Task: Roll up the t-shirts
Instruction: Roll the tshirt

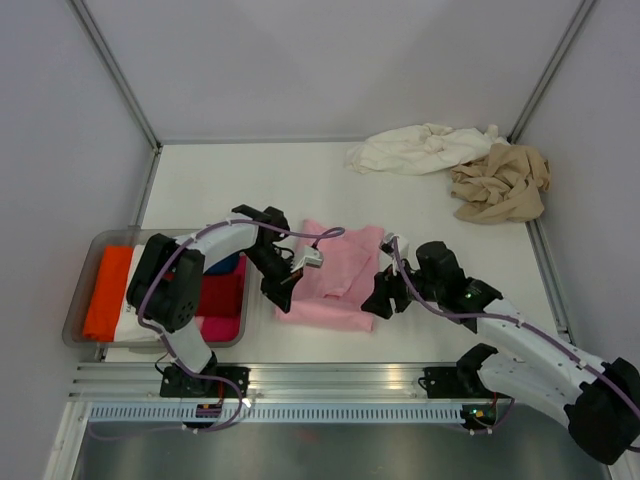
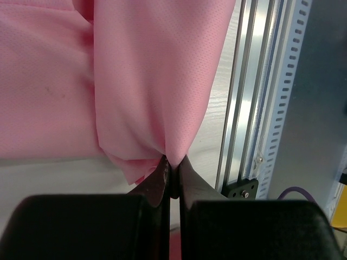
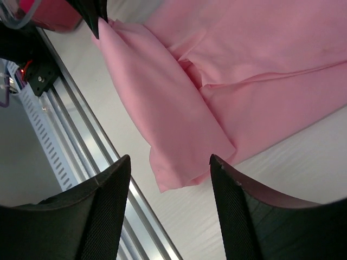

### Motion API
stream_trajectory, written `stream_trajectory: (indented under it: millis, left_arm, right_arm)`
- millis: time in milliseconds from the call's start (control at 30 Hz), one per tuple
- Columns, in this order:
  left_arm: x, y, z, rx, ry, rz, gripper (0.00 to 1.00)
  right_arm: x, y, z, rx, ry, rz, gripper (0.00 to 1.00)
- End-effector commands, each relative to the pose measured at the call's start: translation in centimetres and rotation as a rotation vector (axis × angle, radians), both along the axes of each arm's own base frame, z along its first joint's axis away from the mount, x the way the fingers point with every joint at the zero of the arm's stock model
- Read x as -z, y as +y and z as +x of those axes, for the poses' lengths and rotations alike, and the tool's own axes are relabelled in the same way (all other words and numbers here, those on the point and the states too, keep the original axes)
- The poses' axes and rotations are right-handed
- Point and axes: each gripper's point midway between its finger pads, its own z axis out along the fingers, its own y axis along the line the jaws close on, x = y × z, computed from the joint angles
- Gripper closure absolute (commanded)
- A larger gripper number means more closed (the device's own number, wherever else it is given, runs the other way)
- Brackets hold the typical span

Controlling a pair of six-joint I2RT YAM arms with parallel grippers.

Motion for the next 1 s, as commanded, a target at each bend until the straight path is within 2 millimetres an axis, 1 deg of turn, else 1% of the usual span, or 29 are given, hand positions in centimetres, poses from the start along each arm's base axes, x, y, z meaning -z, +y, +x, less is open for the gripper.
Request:
stream_trajectory:
  millis: [0, 33, 67, 100, 133, 167, 233, 267, 300, 400, 433, 467, 500, 533, 567, 600, 633, 667, 700, 733, 767, 800, 833, 867, 900, 933, 967]
  left_arm:
    - [-1.0, -1.0, 0.7, 0.001, 0.021, -0.063, 0.98]
    - [-1.1, -1.1, 0.9, -0.002, 0.02, -0.063, 0.98]
    - [-1.2, -1.0, 1.0, -0.007, 0.023, -0.065, 0.98]
    - [-1.2, -1.0, 1.1, -0.005, 0.022, -0.065, 0.98]
    - [-1.2, -1.0, 1.2, -0.005, 0.021, -0.065, 0.98]
    - [-1.2, -1.0, 1.2, -0.003, 0.019, -0.067, 0.98]
    - [-1.2, -1.0, 1.1, -0.002, 0.022, -0.069, 0.98]
    - [-1.1, -1.0, 1.1, -0.002, 0.024, -0.07, 0.98]
    - [-1.1, -0.9, 1.1, -0.005, 0.026, -0.069, 0.98]
    - [-1.1, -0.9, 1.0, -0.007, 0.033, -0.073, 0.98]
    - [-1.1, -0.9, 0.9, -0.005, 0.033, -0.075, 0.98]
    - [-1.1, -0.9, 1.0, -0.006, 0.033, -0.077, 0.98]
    - [-1.0, -0.9, 1.0, -0.006, 0.032, -0.075, 0.98]
    - [-1.0, -0.8, 0.9, -0.005, 0.033, -0.075, 0.98]
    - [-1.1, -0.8, 0.9, -0.004, 0.032, -0.076, 0.96]
    - [-1.0, -0.8, 0.9, -0.006, 0.032, -0.075, 0.92]
    - [-1.1, -0.8, 1.0, -0.006, 0.028, -0.076, 0.82]
    - [-1.1, -0.8, 1.0, -0.007, 0.026, -0.078, 0.76]
    - [-1.3, -1.0, 1.2, -0.009, 0.019, -0.082, 0.7]
    - [-1.4, -1.1, 1.4, -0.009, 0.012, -0.083, 0.59]
    - [-1.4, -1.0, 1.5, -0.015, 0.01, -0.076, 0.54]
    - [-1.7, -1.1, 1.8, -0.021, -0.004, -0.08, 0.45]
    - [-1.8, -1.1, 1.9, -0.022, -0.012, -0.084, 0.42]
    - [-1.9, -1.0, 1.9, -0.028, -0.019, -0.085, 0.39]
    - [-2.3, -1.0, 1.9, -0.031, -0.035, -0.094, 0.29]
    - [-2.5, -1.2, 1.9, -0.033, -0.044, -0.108, 0.14]
    - [-2.6, -1.3, 1.7, -0.055, -0.034, -0.105, 0.06]
  right_arm:
    - [0.9, 0.2, -0.1, 0.001, -0.097, -0.022, 0.33]
    - [1.0, 0.6, 0.0, 0.0, -0.125, -0.026, 0.32]
    - [2.1, 0.4, 0.3, 0.021, -0.132, -0.069, 0.31]
    - [2.1, 1.3, -0.2, -0.012, -0.139, -0.081, 0.3]
    - [2.4, 1.5, -0.3, -0.026, -0.126, -0.096, 0.22]
    - [3.1, 1.8, 0.0, -0.03, -0.113, -0.129, 0.22]
    - [3.7, 2.6, -0.5, -0.076, -0.115, -0.167, 0.21]
    - [4.4, 2.7, -0.1, -0.066, -0.111, -0.211, 0.21]
    - [4.8, 3.0, -0.4, -0.075, -0.104, -0.234, 0.21]
    - [6.5, 2.5, -0.7, -0.044, -0.035, -0.284, 0.26]
    - [6.8, 2.3, -0.9, -0.034, -0.019, -0.29, 0.29]
    - [6.9, 2.1, -1.1, -0.019, -0.006, -0.29, 0.43]
    - [6.9, 2.0, -1.1, -0.009, -0.006, -0.289, 0.54]
    - [6.6, 2.0, -0.9, 0.003, -0.015, -0.28, 0.73]
    - [6.2, 2.1, -1.1, 0.0, -0.026, -0.251, 0.79]
    - [5.8, 2.3, -1.1, -0.004, -0.028, -0.223, 0.83]
    - [4.9, 3.1, -1.5, -0.03, -0.026, -0.163, 0.92]
    - [4.7, 3.2, -2.0, -0.039, -0.011, -0.126, 0.94]
    - [4.5, 3.2, -1.9, -0.036, 0.006, -0.094, 0.97]
    - [4.1, 3.5, -2.3, -0.055, 0.03, -0.058, 1.0]
    - [4.3, 3.0, -2.1, -0.033, 0.066, -0.042, 1.0]
    - [4.3, 2.9, -2.2, -0.029, 0.09, -0.026, 1.0]
    - [4.3, 2.8, -2.5, -0.038, 0.125, -0.007, 1.0]
    - [4.4, 2.3, -2.1, -0.004, 0.159, 0.007, 1.0]
    - [4.3, 2.2, -2.1, 0.001, 0.179, 0.018, 1.0]
    - [4.1, 2.2, -2.0, 0.004, 0.191, 0.035, 1.0]
    - [3.8, 2.1, -2.0, 0.001, 0.215, 0.062, 1.0]
